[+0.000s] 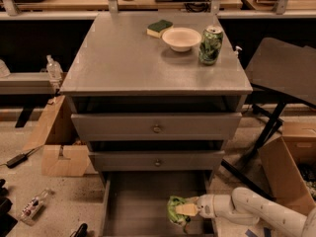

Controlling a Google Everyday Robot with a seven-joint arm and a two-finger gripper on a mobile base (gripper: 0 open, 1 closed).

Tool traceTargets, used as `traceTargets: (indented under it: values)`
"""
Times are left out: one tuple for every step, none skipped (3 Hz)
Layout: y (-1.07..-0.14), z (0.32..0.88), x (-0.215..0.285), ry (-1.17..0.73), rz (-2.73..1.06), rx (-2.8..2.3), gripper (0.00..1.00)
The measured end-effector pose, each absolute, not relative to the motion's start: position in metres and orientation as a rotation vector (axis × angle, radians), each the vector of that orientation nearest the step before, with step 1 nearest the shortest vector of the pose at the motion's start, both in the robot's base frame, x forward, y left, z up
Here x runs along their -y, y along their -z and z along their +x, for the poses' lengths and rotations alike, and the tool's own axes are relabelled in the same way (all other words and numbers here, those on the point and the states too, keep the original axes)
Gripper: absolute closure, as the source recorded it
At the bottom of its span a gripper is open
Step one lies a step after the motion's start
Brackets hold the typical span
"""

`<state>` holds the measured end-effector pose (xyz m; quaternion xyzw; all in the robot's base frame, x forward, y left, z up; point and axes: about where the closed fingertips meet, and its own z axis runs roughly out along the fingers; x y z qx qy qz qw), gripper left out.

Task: Place green rice chip bag into bottom drawer

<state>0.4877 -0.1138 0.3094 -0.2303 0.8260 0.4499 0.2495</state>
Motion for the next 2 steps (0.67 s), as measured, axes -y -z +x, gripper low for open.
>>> traceTargets:
  values:
    - [-0.3022, 0.4847, 0.1086, -1.243, -0.618, -2.249, 0.77]
    - [-0.3017, 0.4841, 0.1066, -1.247, -0.62, -2.249, 0.54]
